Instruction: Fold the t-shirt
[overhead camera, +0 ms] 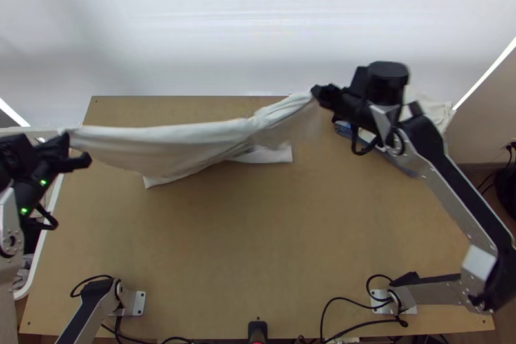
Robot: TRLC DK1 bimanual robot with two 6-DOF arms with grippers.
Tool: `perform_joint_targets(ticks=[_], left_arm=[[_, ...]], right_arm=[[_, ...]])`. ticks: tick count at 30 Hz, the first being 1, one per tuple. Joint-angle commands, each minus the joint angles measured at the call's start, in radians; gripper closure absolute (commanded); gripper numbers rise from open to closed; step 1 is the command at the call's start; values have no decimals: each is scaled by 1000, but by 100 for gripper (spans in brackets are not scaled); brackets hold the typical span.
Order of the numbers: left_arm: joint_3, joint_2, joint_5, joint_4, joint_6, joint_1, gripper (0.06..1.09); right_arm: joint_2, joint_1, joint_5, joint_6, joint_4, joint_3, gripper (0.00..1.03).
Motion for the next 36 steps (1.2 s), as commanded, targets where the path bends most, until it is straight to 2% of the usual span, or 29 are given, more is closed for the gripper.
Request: perform_joint_targets(ticks=[1,5,10,16,19,25,29,36], left_arm=[[79,31,-15,-6,-28,19,105],[182,68,-15,-4,-34,51,105],[329,110,-17,46,-61,114,105],[500,173,-38,154,-121,160,105],[518,188,-50,258,-158,158,105],[532,222,-49,431,-204,141,105],[561,239,-50,482,-227,134,105],[584,200,-61,522,-230,138,105]], right_arm=[[-36,-19,37,-28,8,57,100],[-71,-42,60,-45,8,152,100],[-89,-43,125,-146,40,313,100],[-91,-77,214,-350,275,369,100],[-85,-83,268,-456,385,370,100],[-91,-118,341,-580,603,382,100],[-119,-160,350,-602,614,410,100],[-257,-166,372,-717,621,405,100]])
